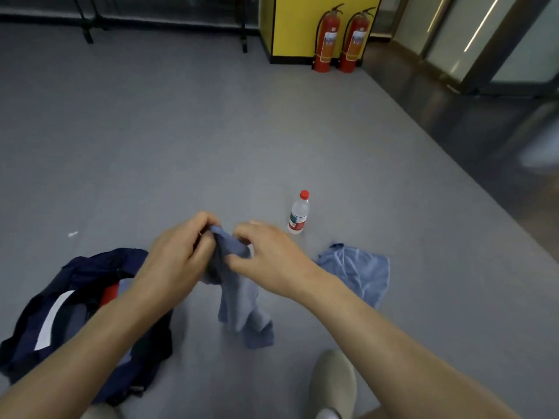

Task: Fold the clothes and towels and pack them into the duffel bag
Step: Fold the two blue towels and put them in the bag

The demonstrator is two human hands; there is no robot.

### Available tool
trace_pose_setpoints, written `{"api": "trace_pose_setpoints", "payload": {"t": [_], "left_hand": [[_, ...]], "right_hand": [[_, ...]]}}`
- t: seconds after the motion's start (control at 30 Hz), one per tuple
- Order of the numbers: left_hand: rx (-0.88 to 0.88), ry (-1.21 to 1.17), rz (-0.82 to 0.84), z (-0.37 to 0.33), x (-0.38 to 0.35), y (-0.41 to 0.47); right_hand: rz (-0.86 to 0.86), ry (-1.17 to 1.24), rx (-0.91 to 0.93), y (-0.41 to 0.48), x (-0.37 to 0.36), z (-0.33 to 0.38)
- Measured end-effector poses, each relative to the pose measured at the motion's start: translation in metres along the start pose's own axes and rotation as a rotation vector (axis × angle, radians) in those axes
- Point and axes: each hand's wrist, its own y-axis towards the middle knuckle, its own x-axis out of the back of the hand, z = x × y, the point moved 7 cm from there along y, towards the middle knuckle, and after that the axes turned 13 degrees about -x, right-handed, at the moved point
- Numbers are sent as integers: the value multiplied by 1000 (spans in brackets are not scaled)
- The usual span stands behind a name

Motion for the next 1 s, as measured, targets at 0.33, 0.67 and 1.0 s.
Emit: {"api": "trace_pose_setpoints", "payload": {"t": [0.33, 0.67, 1.0], "left_hand": [[-148, 145, 39, -9, 8, -6], [-52, 117, -104, 6, 38, -16], [-44, 104, -217, 16, 63, -23]], "right_hand": [[78, 100, -17, 5, 1, -4], [155, 160, -22, 10, 0, 3], [274, -49, -17, -14, -15, -9]]}}
